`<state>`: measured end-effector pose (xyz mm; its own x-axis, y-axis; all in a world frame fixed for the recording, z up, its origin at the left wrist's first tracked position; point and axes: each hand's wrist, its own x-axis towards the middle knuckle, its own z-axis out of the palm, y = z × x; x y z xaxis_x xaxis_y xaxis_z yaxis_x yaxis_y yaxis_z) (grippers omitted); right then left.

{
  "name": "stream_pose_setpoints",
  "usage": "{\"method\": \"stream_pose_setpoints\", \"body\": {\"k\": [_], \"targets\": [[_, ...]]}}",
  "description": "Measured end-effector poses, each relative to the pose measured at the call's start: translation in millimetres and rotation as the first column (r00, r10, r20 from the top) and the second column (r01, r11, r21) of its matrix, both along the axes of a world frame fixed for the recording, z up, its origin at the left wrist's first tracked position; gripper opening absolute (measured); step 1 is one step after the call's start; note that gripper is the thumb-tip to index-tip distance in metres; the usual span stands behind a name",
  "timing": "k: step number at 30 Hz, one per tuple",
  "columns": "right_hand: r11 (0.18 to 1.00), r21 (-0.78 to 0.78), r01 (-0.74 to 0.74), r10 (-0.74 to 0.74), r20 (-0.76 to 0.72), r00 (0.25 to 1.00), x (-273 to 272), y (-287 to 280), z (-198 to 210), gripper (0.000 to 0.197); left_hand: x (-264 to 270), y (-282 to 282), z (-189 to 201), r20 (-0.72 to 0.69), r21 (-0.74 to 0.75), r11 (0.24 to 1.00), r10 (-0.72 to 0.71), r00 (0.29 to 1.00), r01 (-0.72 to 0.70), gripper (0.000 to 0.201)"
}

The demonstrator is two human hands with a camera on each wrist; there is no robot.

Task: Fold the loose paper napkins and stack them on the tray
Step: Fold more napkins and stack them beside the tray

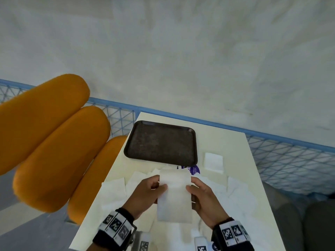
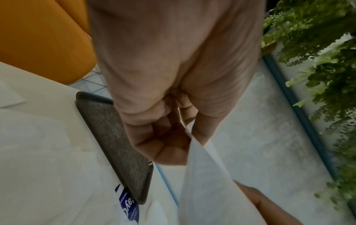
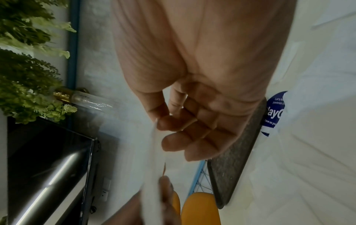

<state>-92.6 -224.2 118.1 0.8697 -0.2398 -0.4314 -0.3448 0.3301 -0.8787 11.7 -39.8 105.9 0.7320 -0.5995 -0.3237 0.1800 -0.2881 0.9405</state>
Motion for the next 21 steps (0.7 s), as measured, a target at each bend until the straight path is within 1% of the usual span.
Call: {"method": "stream_pose_setpoints", "body": {"k": [3, 5, 8, 14, 18, 21], "targets": [[1.000, -0.019, 0.008, -0.008, 0.024, 1.000, 0.8, 0.8, 4.3, 0.021, 2.9, 3.7, 9.8, -0.039, -0.061, 0.998, -0.007, 0.999, 0.005, 0.018], [1.000, -0.013, 0.020, -0.019, 0.049, 0.999, 2.9, 3.4, 7.2, 0.026, 4.9, 6.7, 15.8, -0.061, -0.084, 0.996, -0.007, 0.998, 0.001, 0.020], [0.999, -0.013, 0.033, -0.031, 0.079, 0.996, 7.9, 6.4, 10.3, 0.024, 6.9, 11.5, 20.9, -0.077, -0.106, 0.994, 0.004, 0.997, -0.013, 0.022], [0.998, 0.033, 0.050, -0.054, 0.134, 0.990, 19.0, 13.4, 11.4, 0.029, 10.2, 17.7, 26.1, -0.112, -0.174, 0.982, 0.048, 0.992, -0.068, 0.022], [0.999, 0.004, 0.043, -0.043, 0.155, 0.987, 22.2, 16.6, 9.5, 0.029, 13.7, 22.9, 24.1, -0.110, -0.177, 0.981, 0.062, 0.992, -0.081, 0.016], [0.999, 0.003, 0.051, -0.051, 0.188, 0.981, 22.8, 17.7, 10.1, 0.038, 13.8, 23.3, 25.1, -0.135, -0.155, 0.981, 0.093, 0.986, -0.114, 0.018]]}}
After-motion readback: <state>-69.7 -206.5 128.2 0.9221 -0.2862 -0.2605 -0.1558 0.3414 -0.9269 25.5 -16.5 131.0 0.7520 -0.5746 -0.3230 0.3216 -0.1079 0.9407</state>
